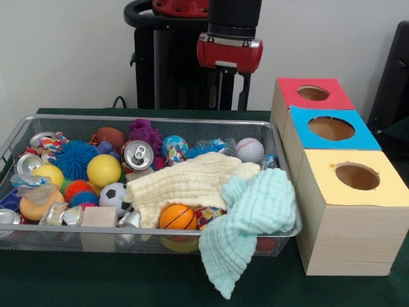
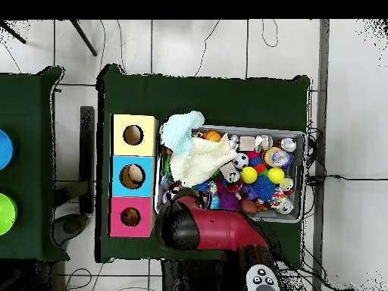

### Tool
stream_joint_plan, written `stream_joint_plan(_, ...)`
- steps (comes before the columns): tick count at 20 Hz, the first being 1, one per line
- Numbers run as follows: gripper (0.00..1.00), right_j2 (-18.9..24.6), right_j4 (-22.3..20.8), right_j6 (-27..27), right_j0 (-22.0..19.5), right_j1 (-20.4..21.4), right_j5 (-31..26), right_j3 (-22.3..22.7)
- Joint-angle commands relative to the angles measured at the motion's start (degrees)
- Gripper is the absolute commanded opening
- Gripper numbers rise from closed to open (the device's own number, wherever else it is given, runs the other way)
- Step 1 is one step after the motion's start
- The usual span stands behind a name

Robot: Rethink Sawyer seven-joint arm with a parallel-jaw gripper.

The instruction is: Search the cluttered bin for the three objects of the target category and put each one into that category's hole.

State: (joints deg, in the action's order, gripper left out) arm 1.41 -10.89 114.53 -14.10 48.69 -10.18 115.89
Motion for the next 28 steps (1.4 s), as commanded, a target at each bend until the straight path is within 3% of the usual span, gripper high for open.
stream_joint_plan(1,1.00,7.66,-3.35,-1.60,-2.86,-5.01,-0.15,-8.39)
stream_joint_plan(10,1.00,8.06,-5.10,-1.96,-3.25,-6.97,-1.60,-12.12)
stream_joint_plan(28,1.00,10.06,-8.98,-3.53,-6.88,-6.91,-3.97,-13.36)
